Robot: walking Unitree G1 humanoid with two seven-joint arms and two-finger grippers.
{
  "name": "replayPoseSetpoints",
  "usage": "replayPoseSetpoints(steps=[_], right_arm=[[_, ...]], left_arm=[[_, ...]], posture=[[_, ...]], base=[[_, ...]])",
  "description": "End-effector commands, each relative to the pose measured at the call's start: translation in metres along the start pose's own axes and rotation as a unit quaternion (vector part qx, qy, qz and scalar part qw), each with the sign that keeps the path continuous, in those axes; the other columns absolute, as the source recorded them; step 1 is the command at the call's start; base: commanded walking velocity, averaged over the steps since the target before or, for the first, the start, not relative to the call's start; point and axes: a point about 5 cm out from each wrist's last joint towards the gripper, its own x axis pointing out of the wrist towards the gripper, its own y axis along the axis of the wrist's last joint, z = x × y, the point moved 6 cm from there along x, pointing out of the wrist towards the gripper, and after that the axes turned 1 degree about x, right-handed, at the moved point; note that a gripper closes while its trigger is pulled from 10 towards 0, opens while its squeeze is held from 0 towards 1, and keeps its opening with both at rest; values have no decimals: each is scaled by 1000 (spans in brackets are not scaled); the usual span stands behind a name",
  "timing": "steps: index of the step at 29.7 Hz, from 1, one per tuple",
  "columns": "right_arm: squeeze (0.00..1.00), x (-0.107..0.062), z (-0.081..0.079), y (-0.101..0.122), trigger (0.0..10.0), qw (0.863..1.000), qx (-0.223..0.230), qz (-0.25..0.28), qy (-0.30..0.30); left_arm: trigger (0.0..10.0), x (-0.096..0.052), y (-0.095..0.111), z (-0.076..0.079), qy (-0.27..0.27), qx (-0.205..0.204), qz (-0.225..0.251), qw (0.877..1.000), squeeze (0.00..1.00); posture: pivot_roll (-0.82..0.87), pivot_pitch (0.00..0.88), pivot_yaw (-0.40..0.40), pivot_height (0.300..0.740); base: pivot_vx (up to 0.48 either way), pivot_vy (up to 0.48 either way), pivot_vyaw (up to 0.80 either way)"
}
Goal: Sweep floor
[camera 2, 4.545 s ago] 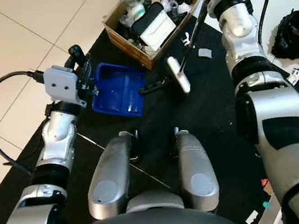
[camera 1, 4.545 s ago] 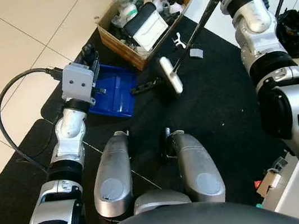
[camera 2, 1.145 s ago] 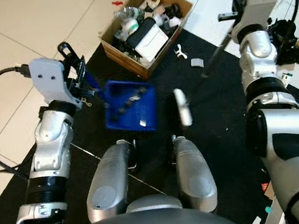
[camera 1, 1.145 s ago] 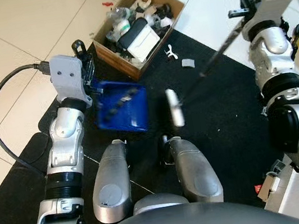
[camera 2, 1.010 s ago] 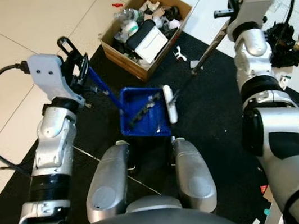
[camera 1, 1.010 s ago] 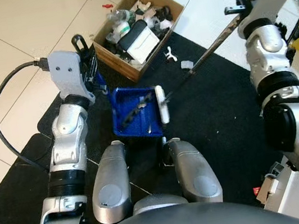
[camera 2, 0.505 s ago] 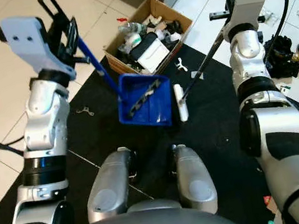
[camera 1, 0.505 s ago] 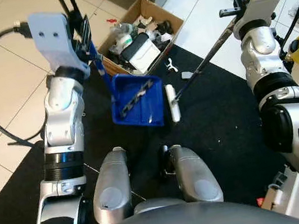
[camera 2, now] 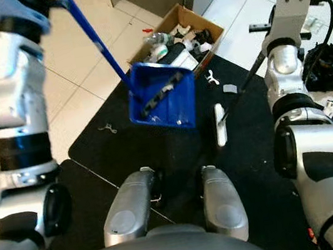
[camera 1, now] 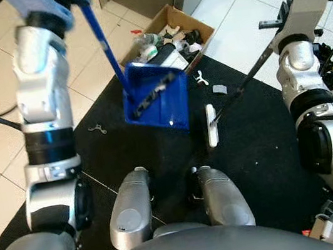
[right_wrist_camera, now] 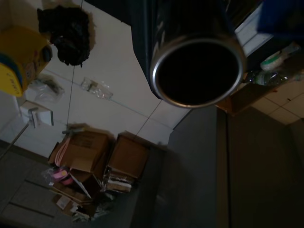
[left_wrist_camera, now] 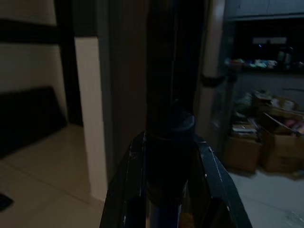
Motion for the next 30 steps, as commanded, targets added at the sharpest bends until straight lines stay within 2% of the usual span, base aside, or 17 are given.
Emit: replayPoseSetpoints(steps=[1,2,5,7,8,10,11,12,14,15,18,23,26,30], right_arm=[[0,-1,-3,6,10000,999,33,19,2],[0,-1,-3,6,10000,999,33,19,2],[0,-1,-12,10,10000,996,78,30,16],[0,1,-13,21,10000,990,129,49,8],[0,1,-13,21,10000,990,129,49,8],[0,4,-9,37,10000,980,181,77,-3],[0,4,-9,37,10000,980,181,77,-3],[0,6,-5,55,10000,975,194,110,-8],[0,8,-2,74,10000,974,175,141,-9],[0,8,-2,74,10000,974,175,141,-9],[0,9,-2,89,10000,978,124,170,0],[0,8,-3,82,10000,982,104,158,6],[0,6,1,71,10000,986,84,142,-1],[0,6,5,66,10000,988,67,136,-10]], left_arm=[[10000,9,18,-15,10,16,28,999,0],[10000,9,18,-15,10,16,28,999,0],[10000,12,13,-21,21,-4,9,1000,0],[10000,10,5,-19,22,-26,-2,999,0],[10000,10,5,-19,22,-26,-2,999,0],[10000,8,2,-16,27,-51,-4,998,0],[10000,8,2,-16,27,-51,-4,998,0],[10000,7,3,-16,34,-64,1,997,0],[10000,8,7,-16,36,-71,9,997,0],[10000,8,7,-16,36,-71,9,997,0],[10000,8,14,-20,38,-66,23,997,0],[10000,7,22,-23,40,-54,34,997,0],[10000,8,24,-23,39,-51,38,997,0],[10000,8,25,-22,38,-51,40,997,0]], posture=[[224,0,27,740],[224,0,27,740],[221,0,31,740],[218,0,29,740],[218,0,29,740],[220,0,26,740],[220,0,26,740],[224,0,21,740],[226,0,18,740],[226,0,18,740],[227,0,17,740],[230,0,19,740],[225,0,22,740],[222,0,23,740]], base=[[0,0,0],[0,0,0],[0,0,0],[0,0,0],[0,0,0],[0,0,0],[0,0,0],[0,0,0],[0,0,0],[0,0,0],[0,0,0],[0,0,0],[0,0,0],[0,0,0]])
